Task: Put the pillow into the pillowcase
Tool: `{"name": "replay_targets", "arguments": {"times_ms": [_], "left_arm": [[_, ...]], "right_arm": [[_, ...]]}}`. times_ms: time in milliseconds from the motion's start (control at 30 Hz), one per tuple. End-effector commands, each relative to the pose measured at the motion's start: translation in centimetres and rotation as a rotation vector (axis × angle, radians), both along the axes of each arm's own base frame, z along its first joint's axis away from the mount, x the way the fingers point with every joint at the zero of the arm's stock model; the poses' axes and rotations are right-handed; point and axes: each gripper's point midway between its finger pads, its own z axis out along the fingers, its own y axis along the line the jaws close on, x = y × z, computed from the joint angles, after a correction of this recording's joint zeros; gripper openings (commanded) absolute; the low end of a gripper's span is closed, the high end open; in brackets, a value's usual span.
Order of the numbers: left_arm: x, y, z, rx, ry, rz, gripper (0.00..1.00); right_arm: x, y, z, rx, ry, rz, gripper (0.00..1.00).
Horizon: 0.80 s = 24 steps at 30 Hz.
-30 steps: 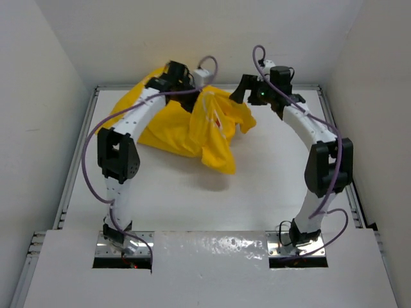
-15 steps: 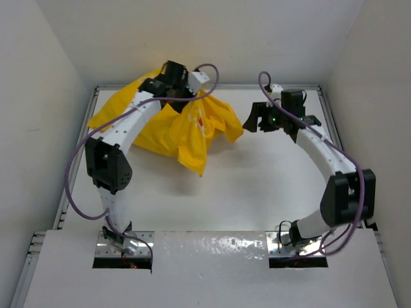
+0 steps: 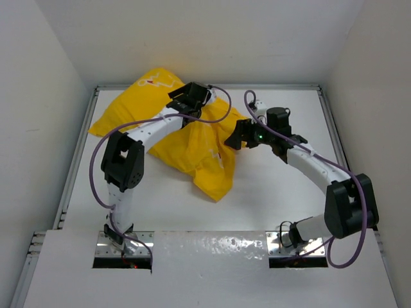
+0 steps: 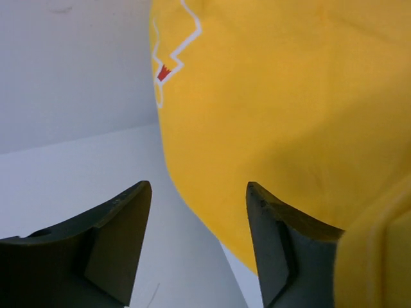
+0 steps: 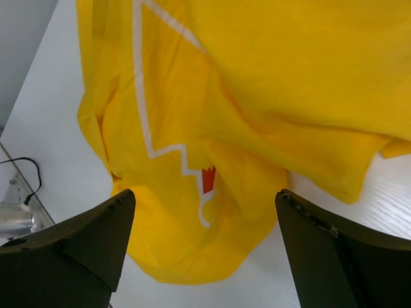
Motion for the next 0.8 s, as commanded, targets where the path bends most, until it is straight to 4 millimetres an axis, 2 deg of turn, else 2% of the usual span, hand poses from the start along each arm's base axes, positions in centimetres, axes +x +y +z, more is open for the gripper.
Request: {"name": "replay_targets", "arguments": {"times_ms": [0, 33, 67, 133, 167, 200, 233, 267, 333, 367, 400, 467, 500, 567, 633, 667, 700, 733, 767], "left_arm": [[-0.9, 0.6, 1.8, 0.014, -0.037, 0.008, 0.62], [-1.2, 1.3, 0.4, 0.079, -0.033, 0.013, 0.64], [-1.5, 1.9, 0.0, 0.112, -0.028, 0.027, 0.66], [-1.9, 1.6, -1.0, 0.081, 0.008, 0.011, 0.68], [-2.0, 1.1, -0.8, 0.041, 0.015, -0.001, 0.68], [-2.6, 0.3, -1.9, 0.001, 0.088, -0.049, 0.68], [-2.5, -0.6, -1.5, -0.068, 0.091, -0.053, 0.68], [-2.6, -1.1, -1.6, -0.1, 0.106, -0.064, 0.68], [-2.8, -1.8, -2.3, -0.139, 0.137, -0.071, 0.68], [-3.1, -1.7, -2.7, -0.139, 0.155, -0.065, 0.68], [-3.2, -1.7, -3.0, -0.141, 0.164, -0.062, 0.67], [-3.6, -1.8, -3.8, -0.152, 0.196, -0.063, 0.67], [-4.0, -1.8, -4.4, -0.158, 0.219, -0.061, 0.67], [-4.6, -2.0, -5.1, -0.169, 0.254, -0.071, 0.67], [-5.0, -1.6, -5.5, -0.148, 0.268, -0.068, 0.67], [-5.1, -1.1, -5.6, -0.126, 0.263, -0.061, 0.67], [-5.3, -0.1, -6.3, -0.068, 0.262, -0.048, 0.67], [-5.4, 0.7, -6.3, -0.045, 0.256, -0.038, 0.67], [-5.5, 1.5, -6.6, -0.013, 0.252, -0.023, 0.67]], "right_arm": [[0.4, 3.2, 1.2, 0.089, -0.067, 0.056, 0.89], [0.7, 3.5, 0.9, 0.081, -0.061, 0.039, 0.89], [1.0, 3.6, -0.2, 0.082, -0.016, 0.012, 0.94], [1.6, 4.3, -0.9, 0.091, 0.016, -0.011, 0.95], [1.9, 5.1, 0.2, 0.128, -0.007, -0.013, 0.95], [2.3, 5.9, -1.9, 0.117, 0.031, -0.016, 0.97], [2.1, 7.1, -2.1, 0.135, 0.049, -0.024, 0.97], [3.0, 7.9, -1.5, 0.167, 0.004, -0.04, 0.96], [2.6, 10.3, -1.6, 0.231, 0.013, -0.025, 0.93], [3.2, 11.1, -0.3, 0.268, -0.046, -0.027, 0.92], [2.7, 12.3, -0.2, 0.271, -0.057, -0.019, 0.92], [3.8, 12.9, -0.1, 0.248, -0.087, -0.08, 0.86], [3.9, 13.5, -1.3, 0.236, -0.058, -0.099, 0.71], [4.9, 13.8, -1.7, 0.248, -0.031, -0.144, 0.44], [5.6, 13.1, -2.6, 0.261, 0.008, -0.213, 0.14], [5.8, 12.5, -1.4, 0.283, -0.018, -0.239, 0.0], [5.3, 11.3, -1.9, 0.277, -0.025, -0.261, 0.0], [5.3, 10.1, -1.2, 0.264, -0.079, -0.289, 0.0], [4.9, 9.3, 2.1, 0.298, -0.161, -0.295, 0.0]]}}
